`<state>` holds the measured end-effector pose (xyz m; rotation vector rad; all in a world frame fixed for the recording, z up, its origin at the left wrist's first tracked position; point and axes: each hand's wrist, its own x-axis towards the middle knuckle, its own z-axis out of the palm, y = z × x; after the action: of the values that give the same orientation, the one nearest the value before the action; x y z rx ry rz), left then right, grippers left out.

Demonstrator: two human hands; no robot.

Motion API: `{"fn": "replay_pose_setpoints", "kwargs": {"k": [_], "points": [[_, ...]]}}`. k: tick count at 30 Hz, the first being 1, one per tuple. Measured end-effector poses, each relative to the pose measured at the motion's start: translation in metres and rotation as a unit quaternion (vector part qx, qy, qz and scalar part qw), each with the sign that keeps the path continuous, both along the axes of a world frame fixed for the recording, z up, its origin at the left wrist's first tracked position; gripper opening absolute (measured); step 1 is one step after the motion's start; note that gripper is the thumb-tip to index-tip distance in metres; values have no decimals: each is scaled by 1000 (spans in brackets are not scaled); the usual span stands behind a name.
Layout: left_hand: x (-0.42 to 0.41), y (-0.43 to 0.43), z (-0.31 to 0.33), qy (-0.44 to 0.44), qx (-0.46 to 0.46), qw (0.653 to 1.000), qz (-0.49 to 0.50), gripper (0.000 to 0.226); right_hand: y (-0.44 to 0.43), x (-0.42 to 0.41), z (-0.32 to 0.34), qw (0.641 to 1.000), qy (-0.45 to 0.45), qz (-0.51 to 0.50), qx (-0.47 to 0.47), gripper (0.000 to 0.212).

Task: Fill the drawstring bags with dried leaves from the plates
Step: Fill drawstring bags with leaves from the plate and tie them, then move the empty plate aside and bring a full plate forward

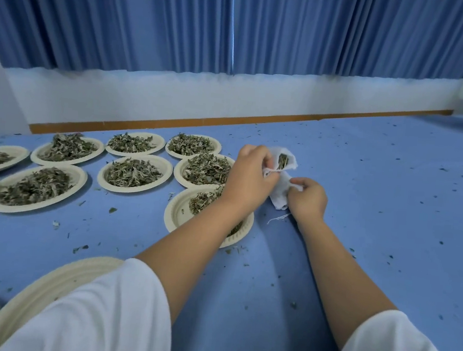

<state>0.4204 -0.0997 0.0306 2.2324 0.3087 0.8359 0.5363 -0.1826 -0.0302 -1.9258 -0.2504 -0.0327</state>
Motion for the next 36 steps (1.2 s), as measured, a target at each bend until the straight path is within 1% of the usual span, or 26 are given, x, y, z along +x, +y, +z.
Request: {"fn": "replay_pose_setpoints", "kwargs": {"k": [5, 7, 8, 10, 12, 14, 16, 18, 20, 25, 28, 32, 36], "points": [[20, -2, -17, 91, 81, 993, 9, 7, -8, 8, -2, 998, 6, -55, 18, 33], [24, -2, -20, 126, 132, 983, 31, 10, -12, 13, 0, 995, 17, -90, 35, 35], [25, -3, -22, 135, 154, 978, 39, 10, -14, 15, 0, 994, 23, -101, 41, 36], [26, -4, -26, 137, 185, 972, 50, 2, -17, 18, 0, 993, 31, -109, 43, 36], [27, -4, -29, 146, 212, 964, 68, 10, -18, 20, -1, 993, 30, -109, 42, 36], [27, -5, -31, 190, 227, 952, 81, 17, -17, 19, -2, 994, 20, -102, 38, 36], [28, -8, -33, 239, 221, 943, 71, 22, -14, 16, -2, 997, 4, -72, 27, 34], [29, -10, -35, 268, 213, 938, 52, 25, -11, 12, -3, 999, -10, -34, 12, 33], [28, -10, -35, 277, 224, 933, 50, 28, -11, 11, -3, 1000, -20, -21, 5, 32], [22, -3, -32, 275, 299, 910, 80, 38, -11, 10, -4, 999, -35, -5, -12, 32], [13, 5, -33, 281, 331, 896, 90, 31, -10, 8, -6, 999, -42, 4, -22, 31], [1, 12, -32, 278, 319, 902, 88, 14, -8, 5, -6, 998, -52, 34, -26, 29], [-3, 14, -34, 285, 317, 901, 84, 21, -7, 0, -6, 996, -64, 52, -42, 29]]}}
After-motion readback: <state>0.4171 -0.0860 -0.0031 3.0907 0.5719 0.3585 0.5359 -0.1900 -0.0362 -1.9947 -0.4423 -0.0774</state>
